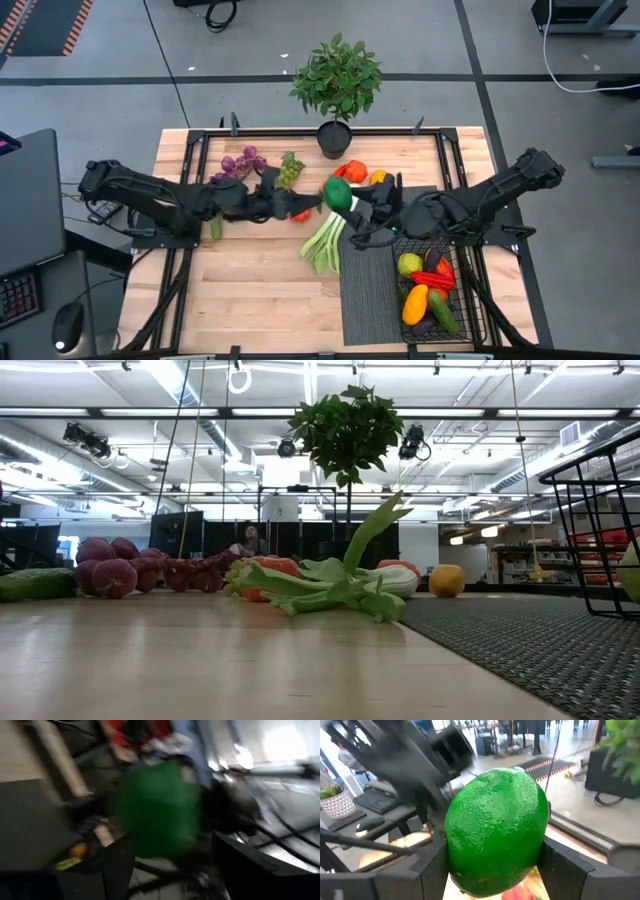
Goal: Build produce basket
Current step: Put the lime into the black wire basket
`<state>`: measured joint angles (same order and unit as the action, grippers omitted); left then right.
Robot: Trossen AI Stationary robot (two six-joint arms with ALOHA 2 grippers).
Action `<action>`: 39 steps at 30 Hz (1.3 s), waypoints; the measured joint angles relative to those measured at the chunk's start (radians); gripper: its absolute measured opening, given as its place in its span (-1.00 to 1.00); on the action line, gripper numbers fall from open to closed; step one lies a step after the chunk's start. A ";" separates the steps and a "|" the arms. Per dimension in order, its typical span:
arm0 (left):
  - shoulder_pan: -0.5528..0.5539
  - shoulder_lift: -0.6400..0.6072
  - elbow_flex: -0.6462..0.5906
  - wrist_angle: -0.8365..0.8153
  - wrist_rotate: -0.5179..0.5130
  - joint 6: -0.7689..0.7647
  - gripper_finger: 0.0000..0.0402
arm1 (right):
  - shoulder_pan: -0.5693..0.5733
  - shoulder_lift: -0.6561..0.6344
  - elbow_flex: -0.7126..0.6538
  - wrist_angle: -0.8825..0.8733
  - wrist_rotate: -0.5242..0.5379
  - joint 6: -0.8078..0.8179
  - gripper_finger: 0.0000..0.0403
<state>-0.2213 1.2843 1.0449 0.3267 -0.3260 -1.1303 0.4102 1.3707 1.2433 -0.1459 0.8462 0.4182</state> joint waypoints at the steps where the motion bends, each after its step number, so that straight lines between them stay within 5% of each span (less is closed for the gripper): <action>1: 0.001 -0.013 0.002 -0.003 0.026 0.025 0.31 | 0.013 -0.002 -0.001 -0.013 0.010 0.017 0.30; 6: 0.000 -0.024 0.001 -0.012 0.075 0.072 0.31 | 0.059 -0.036 -0.003 -0.174 0.049 0.140 0.31; 16: -0.008 -0.037 0.002 -0.033 0.135 0.094 0.25 | 0.176 -0.110 -0.003 -0.494 -0.048 0.444 0.30; 22: -0.013 -0.037 0.002 -0.113 0.198 0.177 0.20 | 0.230 -0.163 -0.003 -0.739 -0.282 0.728 0.31; 29: -0.012 -0.037 0.002 -0.389 0.229 0.201 0.14 | 0.285 -0.188 -0.003 -0.994 -0.664 1.032 0.31; 39: -0.004 -0.007 0.002 -0.761 0.191 0.132 0.04 | 0.358 -0.089 -0.003 -1.050 -0.836 1.135 0.35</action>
<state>-0.2251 1.2774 1.0472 -0.4347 -0.1354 -0.9980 0.7685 1.2817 1.2400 -1.1961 0.0107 1.5536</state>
